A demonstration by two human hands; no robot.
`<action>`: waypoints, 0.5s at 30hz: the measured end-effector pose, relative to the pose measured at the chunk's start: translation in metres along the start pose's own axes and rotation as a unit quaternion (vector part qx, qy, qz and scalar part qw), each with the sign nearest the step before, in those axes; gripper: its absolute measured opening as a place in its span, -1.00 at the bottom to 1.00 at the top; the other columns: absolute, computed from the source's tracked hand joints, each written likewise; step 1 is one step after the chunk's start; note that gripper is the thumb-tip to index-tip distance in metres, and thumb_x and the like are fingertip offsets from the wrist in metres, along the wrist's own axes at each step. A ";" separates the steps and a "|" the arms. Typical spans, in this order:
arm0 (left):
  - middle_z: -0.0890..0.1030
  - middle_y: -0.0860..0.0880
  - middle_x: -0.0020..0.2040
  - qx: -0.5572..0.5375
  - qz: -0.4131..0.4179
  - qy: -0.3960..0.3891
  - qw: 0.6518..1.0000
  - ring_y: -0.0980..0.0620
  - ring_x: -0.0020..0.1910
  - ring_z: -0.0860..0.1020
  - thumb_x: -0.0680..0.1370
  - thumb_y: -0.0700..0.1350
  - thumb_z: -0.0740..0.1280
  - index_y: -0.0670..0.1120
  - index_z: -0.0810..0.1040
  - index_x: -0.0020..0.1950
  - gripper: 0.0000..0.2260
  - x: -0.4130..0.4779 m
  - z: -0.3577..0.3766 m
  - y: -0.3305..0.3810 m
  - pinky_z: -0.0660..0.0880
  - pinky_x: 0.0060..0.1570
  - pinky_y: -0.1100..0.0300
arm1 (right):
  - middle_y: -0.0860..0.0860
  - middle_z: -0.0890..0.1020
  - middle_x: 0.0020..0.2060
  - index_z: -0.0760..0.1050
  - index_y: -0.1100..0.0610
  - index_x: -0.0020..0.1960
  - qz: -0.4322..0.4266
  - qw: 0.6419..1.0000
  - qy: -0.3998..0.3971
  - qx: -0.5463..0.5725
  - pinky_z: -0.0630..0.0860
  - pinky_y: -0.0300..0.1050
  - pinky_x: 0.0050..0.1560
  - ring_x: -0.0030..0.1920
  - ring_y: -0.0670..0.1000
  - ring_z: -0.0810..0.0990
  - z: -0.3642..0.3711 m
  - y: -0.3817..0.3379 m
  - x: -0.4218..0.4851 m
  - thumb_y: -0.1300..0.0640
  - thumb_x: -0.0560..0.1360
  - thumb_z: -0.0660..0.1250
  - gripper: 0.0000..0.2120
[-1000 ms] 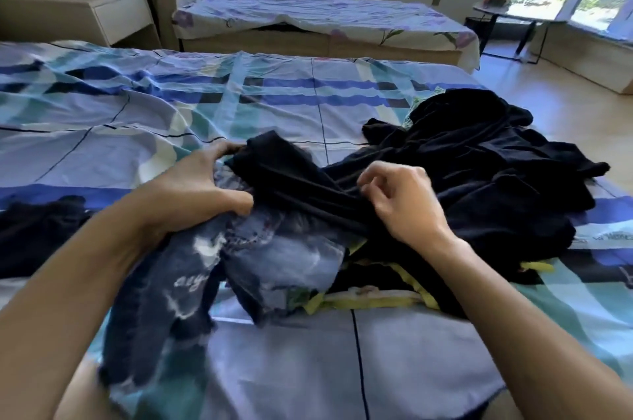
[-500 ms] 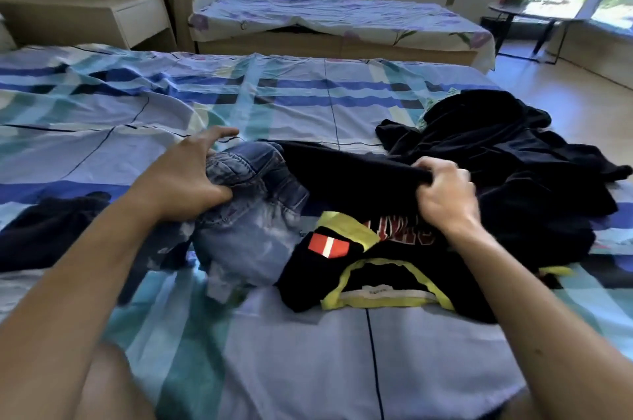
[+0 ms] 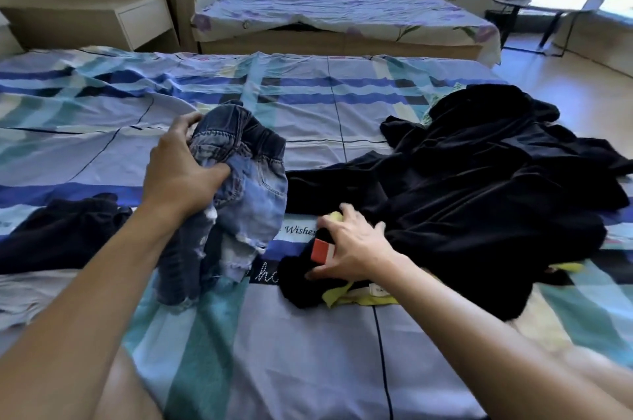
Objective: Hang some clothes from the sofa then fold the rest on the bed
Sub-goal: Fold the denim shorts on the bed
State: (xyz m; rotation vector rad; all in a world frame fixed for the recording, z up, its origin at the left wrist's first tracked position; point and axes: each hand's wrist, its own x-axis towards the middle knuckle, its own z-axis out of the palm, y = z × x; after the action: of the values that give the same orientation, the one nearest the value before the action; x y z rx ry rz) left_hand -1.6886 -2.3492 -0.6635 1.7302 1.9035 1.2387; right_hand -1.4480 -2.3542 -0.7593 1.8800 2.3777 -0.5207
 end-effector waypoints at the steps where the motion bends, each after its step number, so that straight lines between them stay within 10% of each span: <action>1: 0.52 0.03 0.09 -0.014 0.012 -0.001 1.000 0.04 -0.02 0.57 0.45 -0.25 0.49 0.03 0.35 0.50 -0.34 -0.003 0.001 0.003 0.53 0.01 0.18 | 0.09 0.36 0.30 0.38 -0.09 0.30 0.004 1.000 0.003 -0.016 0.32 0.40 0.30 0.39 0.21 0.33 0.000 0.000 0.003 -0.33 0.28 0.51 -0.30; 4: 0.49 0.19 -0.01 -0.074 0.037 -0.010 0.997 0.49 -0.23 0.48 0.48 -0.33 0.45 -0.01 0.38 0.48 -0.39 -0.008 0.004 0.010 0.36 -0.23 0.63 | 0.06 0.51 0.08 0.45 -0.03 0.03 -0.004 0.998 0.025 -0.049 0.45 0.06 0.02 0.20 0.19 0.51 -0.011 0.000 0.007 -0.08 0.41 0.45 -0.72; 6: 0.51 0.26 -0.01 -0.119 0.039 -0.016 0.992 0.57 -0.18 0.49 0.46 -0.35 0.44 0.00 0.41 0.44 -0.40 -0.006 0.009 0.011 0.42 -0.20 0.58 | 0.08 0.57 0.16 0.53 0.00 0.13 0.027 0.993 0.065 -0.091 0.43 -0.02 -0.04 0.19 0.19 0.58 -0.021 0.011 0.007 0.04 0.49 0.37 -0.78; 12: 0.68 0.06 -0.07 -0.224 0.020 -0.049 0.973 0.17 -0.19 0.65 0.43 -0.43 0.41 0.00 0.56 0.16 -0.57 0.002 0.011 0.010 0.62 -0.13 0.19 | 0.05 0.53 0.30 0.49 0.00 0.33 0.324 0.917 0.074 -0.220 0.33 0.25 0.37 0.36 0.14 0.44 -0.067 0.134 -0.011 0.14 0.54 0.23 -0.63; 15: 0.71 0.00 -0.14 -0.287 0.016 -0.109 0.952 0.04 -0.21 0.66 0.37 -0.39 0.42 -0.03 0.61 0.07 -0.63 0.002 0.014 0.018 0.61 -0.20 0.20 | 0.14 0.44 0.31 0.40 0.06 0.36 0.338 0.921 0.121 -0.149 0.20 0.40 0.42 0.38 0.20 0.36 -0.081 0.147 -0.018 0.07 0.44 0.37 -0.50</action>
State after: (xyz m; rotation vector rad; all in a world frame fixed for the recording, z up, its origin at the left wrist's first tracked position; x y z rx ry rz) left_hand -1.6677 -2.3438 -0.6581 1.5053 1.2288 1.3701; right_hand -1.2902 -2.3178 -0.7112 2.5043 1.5928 0.1339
